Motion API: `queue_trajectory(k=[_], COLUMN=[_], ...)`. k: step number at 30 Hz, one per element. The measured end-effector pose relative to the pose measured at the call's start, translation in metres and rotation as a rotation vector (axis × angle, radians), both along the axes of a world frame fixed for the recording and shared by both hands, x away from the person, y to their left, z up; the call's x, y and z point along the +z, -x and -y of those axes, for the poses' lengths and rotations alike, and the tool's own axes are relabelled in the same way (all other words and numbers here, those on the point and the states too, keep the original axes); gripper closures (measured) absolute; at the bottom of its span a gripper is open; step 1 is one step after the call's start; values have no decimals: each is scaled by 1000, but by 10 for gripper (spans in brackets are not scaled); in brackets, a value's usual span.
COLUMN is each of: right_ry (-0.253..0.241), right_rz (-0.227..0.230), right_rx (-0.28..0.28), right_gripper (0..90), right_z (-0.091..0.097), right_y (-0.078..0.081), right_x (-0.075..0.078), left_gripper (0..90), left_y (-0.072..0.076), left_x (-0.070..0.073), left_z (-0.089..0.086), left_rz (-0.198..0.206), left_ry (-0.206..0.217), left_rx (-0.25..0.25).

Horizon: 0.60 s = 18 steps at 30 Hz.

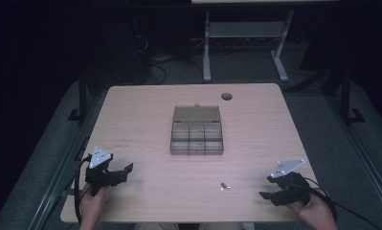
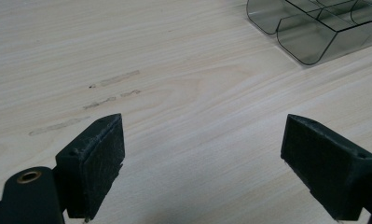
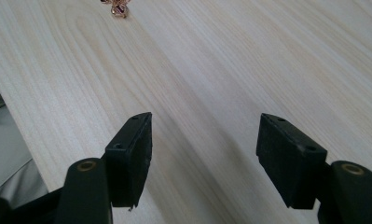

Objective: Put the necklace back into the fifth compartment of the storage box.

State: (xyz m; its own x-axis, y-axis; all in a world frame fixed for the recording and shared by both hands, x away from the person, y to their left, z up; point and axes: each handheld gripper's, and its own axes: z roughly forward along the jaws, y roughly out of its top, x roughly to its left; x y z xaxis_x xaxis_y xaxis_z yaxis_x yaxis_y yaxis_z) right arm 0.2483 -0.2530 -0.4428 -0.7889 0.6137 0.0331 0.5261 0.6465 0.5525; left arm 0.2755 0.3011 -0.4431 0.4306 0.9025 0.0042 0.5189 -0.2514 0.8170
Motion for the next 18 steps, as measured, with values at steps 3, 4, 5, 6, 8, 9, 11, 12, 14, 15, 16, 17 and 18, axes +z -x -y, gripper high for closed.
queue_trajectory(k=[3,4,5,6,8,9,11,12,14,15,16,17,18], right_ry=[2,4,6,6,18,18,20,20,22,21,24,26,29], right_rz=[-1,-2,-3,-4,-2,-2,2,2,4,0,5,3,3], right_rx=[8,10,12,11,21,21,31,31,33,33,39,40,44], right_gripper=[350,350,351,350,349,349,346,346,341,341,341,341,340], right_z=[-2,-3,-4,-5,-8,-8,-13,-13,-15,-16,-17,-19,-21], right_y=[0,0,0,1,1,1,0,0,0,0,0,1,0], right_x=[0,0,-1,-1,0,0,1,1,2,2,2,2,2], left_gripper=[131,131,131,131,131,131,131,131,131,131,131,131,131], left_y=[0,0,0,0,0,0,0,0,0,0,1,1,1], left_x=[0,0,0,0,0,0,0,0,0,0,0,1,1], left_z=[0,0,0,1,1,2,3,3,3,4,4,4,5], left_rz=[0,-3,-3,1,5,3,9,8,3,5,5,9,9], left_ry=[3,2,6,6,-2,-2,-1,-4,-3,3,-4,-6,-5], left_rx=[2,1,-1,-11,-21,-22,-25,-24,-25,-23,-27,-30,-30])
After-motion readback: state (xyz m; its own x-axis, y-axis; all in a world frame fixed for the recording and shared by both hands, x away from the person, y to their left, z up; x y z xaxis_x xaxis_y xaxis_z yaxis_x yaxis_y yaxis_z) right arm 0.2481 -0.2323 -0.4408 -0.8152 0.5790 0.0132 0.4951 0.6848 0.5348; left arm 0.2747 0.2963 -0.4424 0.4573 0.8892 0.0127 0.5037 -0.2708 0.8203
